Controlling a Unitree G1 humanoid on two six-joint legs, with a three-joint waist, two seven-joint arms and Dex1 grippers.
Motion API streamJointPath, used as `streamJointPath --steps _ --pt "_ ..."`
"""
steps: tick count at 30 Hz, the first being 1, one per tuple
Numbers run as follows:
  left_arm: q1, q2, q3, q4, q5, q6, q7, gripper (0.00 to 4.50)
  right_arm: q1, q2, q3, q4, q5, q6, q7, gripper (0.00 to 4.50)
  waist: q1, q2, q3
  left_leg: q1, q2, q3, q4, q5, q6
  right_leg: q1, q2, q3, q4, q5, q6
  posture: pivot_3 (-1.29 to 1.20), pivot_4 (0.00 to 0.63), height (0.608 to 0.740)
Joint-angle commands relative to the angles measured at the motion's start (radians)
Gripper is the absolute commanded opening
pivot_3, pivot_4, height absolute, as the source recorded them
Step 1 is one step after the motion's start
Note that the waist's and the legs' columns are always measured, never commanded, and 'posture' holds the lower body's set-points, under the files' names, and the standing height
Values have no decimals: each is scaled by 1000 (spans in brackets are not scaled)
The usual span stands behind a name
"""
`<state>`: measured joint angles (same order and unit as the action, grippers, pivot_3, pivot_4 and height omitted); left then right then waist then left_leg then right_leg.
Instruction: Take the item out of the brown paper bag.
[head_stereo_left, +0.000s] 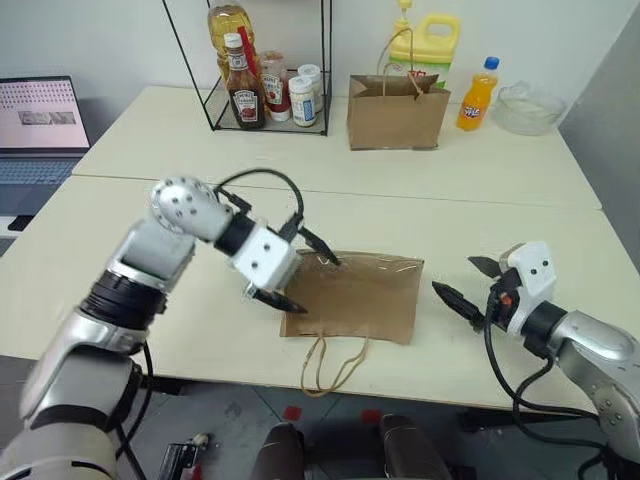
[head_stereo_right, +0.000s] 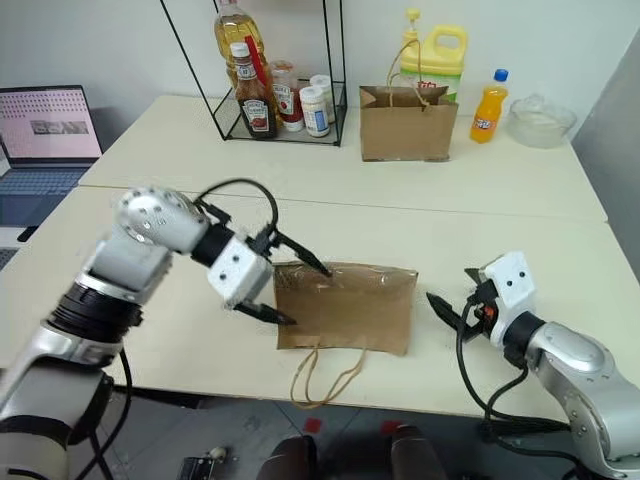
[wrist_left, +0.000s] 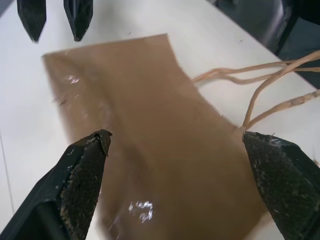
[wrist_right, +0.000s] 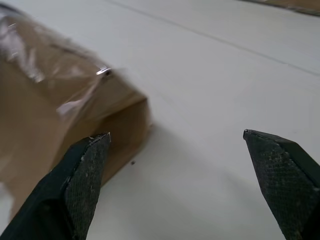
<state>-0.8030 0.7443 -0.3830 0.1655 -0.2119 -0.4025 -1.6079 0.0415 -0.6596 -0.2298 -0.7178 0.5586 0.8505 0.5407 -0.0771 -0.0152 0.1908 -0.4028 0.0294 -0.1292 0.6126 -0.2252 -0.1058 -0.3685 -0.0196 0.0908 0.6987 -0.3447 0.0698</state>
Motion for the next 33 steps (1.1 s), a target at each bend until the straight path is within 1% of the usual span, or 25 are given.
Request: streamJointPath --steps 1,4,8,12,16,20,24,26,29,31,33 --pt "7 -6 -11 11 -7 -68 -6 4500 32 -62 -17 -56 56 4 79 4460 0 0 0 0 0 0 0 0 0 0 0 1 0 0 0 0 150 740" --pt "28 -38 -21 12 -9 -85 -6 4500 38 -91 -7 -44 67 -6 106 4460 0 0 0 1 0 1 0 0 0 1 0 1 0 0 0 0 150 740" --pt "60 -75 -29 10 12 -108 -4 4500 29 -100 8 -36 74 -7 115 4460 -1 0 0 1 0 1 0 0 0 2 0 1 0 0 0 0 150 740" --pt "79 -52 -49 -11 6 -113 -6 4500 38 -120 7 -23 70 -15 142 4460 -2 0 0 1 0 0 0 0 0 2 0 1 0 0 0 0 150 740" --pt "61 -34 -46 -17 -8 -100 -6 4500 48 -128 5 -8 68 -29 159 4460 -1 0 0 1 0 0 0 0 0 2 0 0 0 0 0 0 150 740" --pt "91 -50 -48 -39 8 -97 -1 4500 57 -125 29 -2 56 -51 170 4460 -1 0 0 1 0 0 0 0 0 2 0 0 0 0 0 0 150 740" --pt "127 -80 -64 -52 51 -93 34 4500 92 -141 67 2 22 -118 215 4460 -1 0 0 2 0 0 0 0 0 2 0 0 0 0 0 0 150 740" --pt "139 -99 -69 -54 73 -70 57 4500 117 -170 115 13 -38 -200 263 4460 -1 0 0 2 0 0 1 0 0 2 0 0 0 0 0 0 150 740" --pt "142 -114 -63 -32 75 -47 65 3960 140 -206 181 37 -140 -349 323 4500 -1 -1 0 2 0 0 1 0 0 3 0 0 0 0 0 0 150 740" --pt "137 -121 -45 -9 66 -13 79 3379 145 -217 220 64 -231 -490 347 4500 -3 -1 0 3 0 0 1 0 0 3 0 0 0 0 0 0 150 740" --pt "133 -129 -19 -6 33 94 102 2717 148 -207 265 114 -335 -663 354 4500 -3 -1 0 3 0 0 1 0 0 4 0 0 0 0 0 0 150 740"
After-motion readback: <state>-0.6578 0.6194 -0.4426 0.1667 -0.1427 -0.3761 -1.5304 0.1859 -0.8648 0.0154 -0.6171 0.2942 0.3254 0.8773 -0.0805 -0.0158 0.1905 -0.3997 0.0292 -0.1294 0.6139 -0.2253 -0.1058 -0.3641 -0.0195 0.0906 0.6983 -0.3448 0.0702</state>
